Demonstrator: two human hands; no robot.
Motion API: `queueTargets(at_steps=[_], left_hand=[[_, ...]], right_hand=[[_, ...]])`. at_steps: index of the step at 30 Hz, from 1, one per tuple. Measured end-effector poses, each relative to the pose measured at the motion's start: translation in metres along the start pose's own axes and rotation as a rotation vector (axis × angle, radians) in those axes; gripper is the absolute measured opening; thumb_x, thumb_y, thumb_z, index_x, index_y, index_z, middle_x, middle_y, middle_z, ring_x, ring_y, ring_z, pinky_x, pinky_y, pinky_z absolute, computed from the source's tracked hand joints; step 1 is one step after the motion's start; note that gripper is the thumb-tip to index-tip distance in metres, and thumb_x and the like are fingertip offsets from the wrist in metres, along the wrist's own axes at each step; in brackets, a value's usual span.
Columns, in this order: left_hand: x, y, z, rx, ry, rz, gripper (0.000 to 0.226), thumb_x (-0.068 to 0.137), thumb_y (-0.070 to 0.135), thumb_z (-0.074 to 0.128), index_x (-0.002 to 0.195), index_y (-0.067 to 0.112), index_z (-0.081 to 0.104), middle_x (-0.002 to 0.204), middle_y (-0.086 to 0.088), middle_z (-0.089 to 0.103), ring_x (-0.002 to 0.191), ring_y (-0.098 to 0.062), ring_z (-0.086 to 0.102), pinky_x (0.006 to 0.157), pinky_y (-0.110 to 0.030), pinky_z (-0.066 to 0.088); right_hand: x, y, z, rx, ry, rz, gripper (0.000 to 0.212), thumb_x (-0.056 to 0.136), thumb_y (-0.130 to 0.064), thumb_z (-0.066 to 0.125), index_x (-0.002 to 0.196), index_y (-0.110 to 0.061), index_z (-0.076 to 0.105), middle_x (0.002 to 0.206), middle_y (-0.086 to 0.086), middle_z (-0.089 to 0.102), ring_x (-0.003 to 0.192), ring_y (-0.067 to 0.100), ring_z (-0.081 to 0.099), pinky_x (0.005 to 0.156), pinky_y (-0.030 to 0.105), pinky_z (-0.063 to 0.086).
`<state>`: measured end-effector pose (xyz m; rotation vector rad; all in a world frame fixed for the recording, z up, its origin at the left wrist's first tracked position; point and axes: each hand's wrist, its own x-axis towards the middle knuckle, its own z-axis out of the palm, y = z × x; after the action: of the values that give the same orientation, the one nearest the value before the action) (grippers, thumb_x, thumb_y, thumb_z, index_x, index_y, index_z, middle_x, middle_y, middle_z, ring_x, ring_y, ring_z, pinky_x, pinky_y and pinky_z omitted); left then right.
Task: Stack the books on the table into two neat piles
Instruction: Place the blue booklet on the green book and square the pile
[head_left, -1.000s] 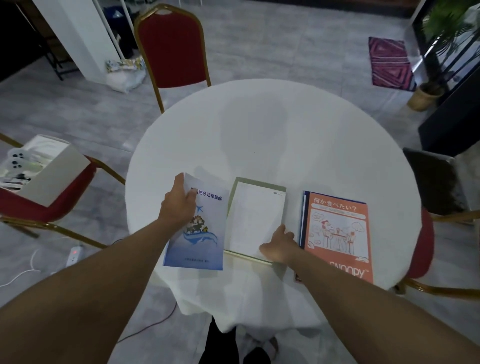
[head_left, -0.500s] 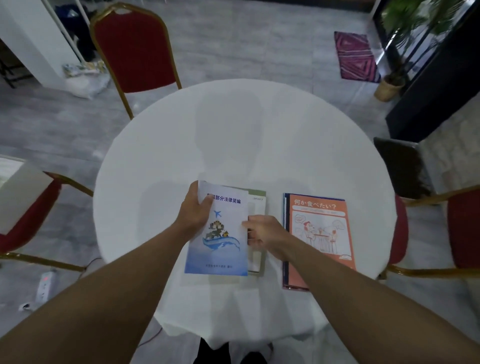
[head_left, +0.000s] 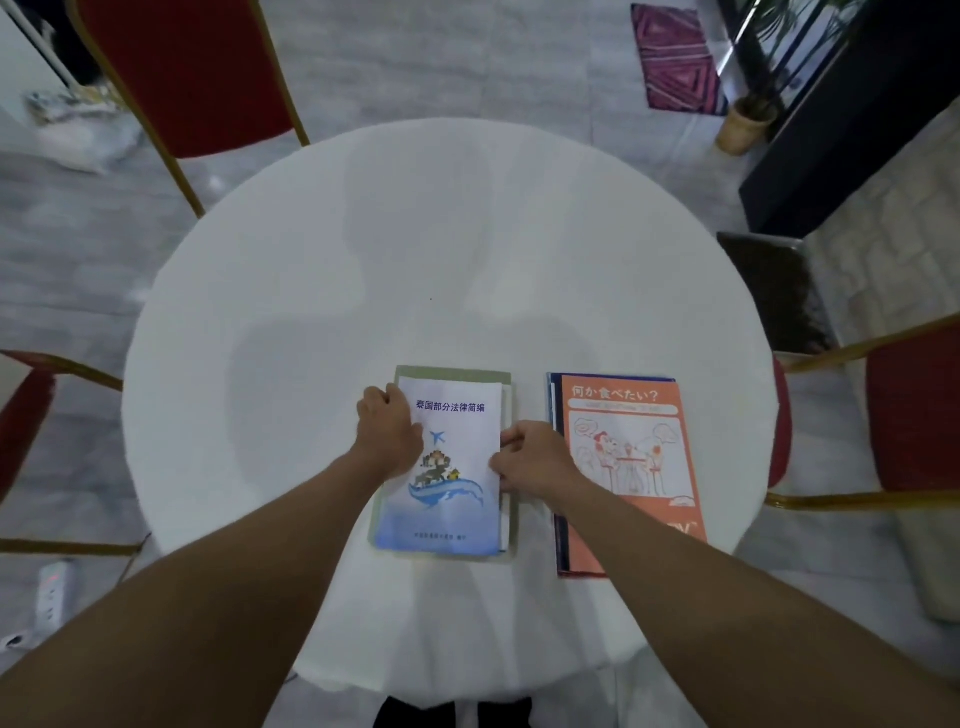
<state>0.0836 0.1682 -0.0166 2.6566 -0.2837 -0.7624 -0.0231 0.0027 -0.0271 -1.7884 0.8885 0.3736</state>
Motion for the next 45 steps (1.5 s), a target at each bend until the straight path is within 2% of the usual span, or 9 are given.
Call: queueTargets(at_steps=[6, 11, 17, 23, 27, 33, 37, 42, 45], left_hand=[[0.005, -0.01, 0.009, 0.024, -0.03, -0.022, 0.066, 0.101, 0.031, 0.045, 0.153, 0.004, 0.014, 0.14, -0.023, 0.029, 0.129, -0.039, 0.033, 0.108, -0.045, 0.032], [0.006, -0.01, 0.008, -0.045, -0.082, -0.078, 0.073, 0.101, 0.036, 0.044, 0.157, 0.013, 0.004, 0.145, -0.026, 0.021, 0.132, -0.043, 0.033, 0.114, -0.044, 0.028], [0.015, -0.008, 0.0, -0.26, -0.144, -0.298, 0.073, 0.093, 0.038, 0.057, 0.149, 0.004, 0.024, 0.148, -0.021, 0.032, 0.138, -0.038, 0.036, 0.114, -0.048, 0.035], [0.019, -0.014, -0.007, -0.636, -0.193, -0.406, 0.081, 0.069, 0.029, 0.072, 0.138, 0.003, 0.039, 0.132, -0.017, 0.053, 0.115, -0.035, 0.06, 0.097, -0.05, 0.053], [0.012, -0.013, -0.008, -0.812, -0.15, -0.364, 0.068, 0.056, 0.026, 0.071, 0.119, 0.008, 0.051, 0.115, -0.014, 0.064, 0.099, -0.034, 0.068, 0.084, -0.052, 0.059], [0.001, 0.008, -0.03, -0.938, 0.025, -0.104, 0.049, 0.077, 0.013, 0.073, 0.11, 0.014, 0.037, 0.098, -0.005, 0.06, 0.075, -0.015, 0.068, 0.051, -0.025, 0.055], [-0.009, 0.025, -0.056, -0.91, 0.181, 0.101, 0.051, 0.071, 0.008, 0.071, 0.11, 0.017, 0.041, 0.095, 0.003, 0.061, 0.08, -0.012, 0.067, 0.063, -0.027, 0.058], [-0.022, 0.025, -0.063, -0.824, 0.213, 0.234, 0.056, 0.068, 0.013, 0.069, 0.113, 0.028, 0.04, 0.104, 0.013, 0.064, 0.099, -0.012, 0.068, 0.083, -0.035, 0.058], [-0.029, 0.018, -0.054, -0.748, 0.209, 0.285, 0.06, 0.074, 0.012, 0.068, 0.117, 0.034, 0.031, 0.108, 0.018, 0.061, 0.1, -0.006, 0.064, 0.079, -0.022, 0.055]], right_hand=[[0.001, -0.005, -0.005, -0.098, -0.016, 0.049, 0.044, 0.081, -0.017, 0.076, 0.116, -0.016, 0.049, 0.107, 0.006, 0.062, 0.096, 0.025, 0.07, 0.082, 0.039, 0.061], [0.005, -0.005, -0.004, -0.106, -0.06, 0.065, 0.065, 0.085, -0.027, 0.072, 0.138, -0.012, 0.038, 0.117, 0.002, 0.057, 0.097, 0.014, 0.057, 0.062, 0.022, 0.042], [0.014, -0.007, 0.001, -0.029, -0.085, 0.1, 0.071, 0.079, -0.038, 0.084, 0.133, -0.013, 0.045, 0.126, 0.004, 0.062, 0.11, 0.022, 0.063, 0.08, 0.03, 0.05], [0.021, -0.007, 0.007, 0.021, -0.089, 0.159, 0.074, 0.077, -0.025, 0.086, 0.134, -0.011, 0.041, 0.13, 0.01, 0.058, 0.116, 0.027, 0.061, 0.098, 0.044, 0.055], [0.019, -0.005, 0.01, 0.068, -0.075, 0.147, 0.072, 0.077, -0.023, 0.084, 0.129, -0.016, 0.035, 0.129, 0.009, 0.053, 0.112, 0.025, 0.06, 0.089, 0.039, 0.057], [0.008, -0.034, 0.002, 0.32, -0.004, -0.041, 0.072, 0.077, -0.009, 0.075, 0.125, -0.02, 0.023, 0.107, 0.0, 0.059, 0.092, 0.012, 0.066, 0.065, 0.026, 0.057], [-0.005, -0.064, -0.008, 0.404, 0.146, -0.273, 0.075, 0.069, -0.001, 0.073, 0.123, -0.028, 0.028, 0.1, -0.002, 0.064, 0.073, -0.001, 0.069, 0.055, 0.013, 0.052], [-0.019, -0.068, -0.017, 0.405, 0.208, -0.366, 0.062, 0.075, 0.005, 0.073, 0.123, -0.024, 0.047, 0.104, 0.008, 0.073, 0.093, 0.023, 0.075, 0.081, 0.045, 0.063], [-0.022, -0.06, -0.017, 0.343, 0.193, -0.367, 0.061, 0.077, 0.003, 0.072, 0.125, -0.026, 0.046, 0.108, 0.005, 0.073, 0.098, 0.021, 0.074, 0.085, 0.046, 0.062]])
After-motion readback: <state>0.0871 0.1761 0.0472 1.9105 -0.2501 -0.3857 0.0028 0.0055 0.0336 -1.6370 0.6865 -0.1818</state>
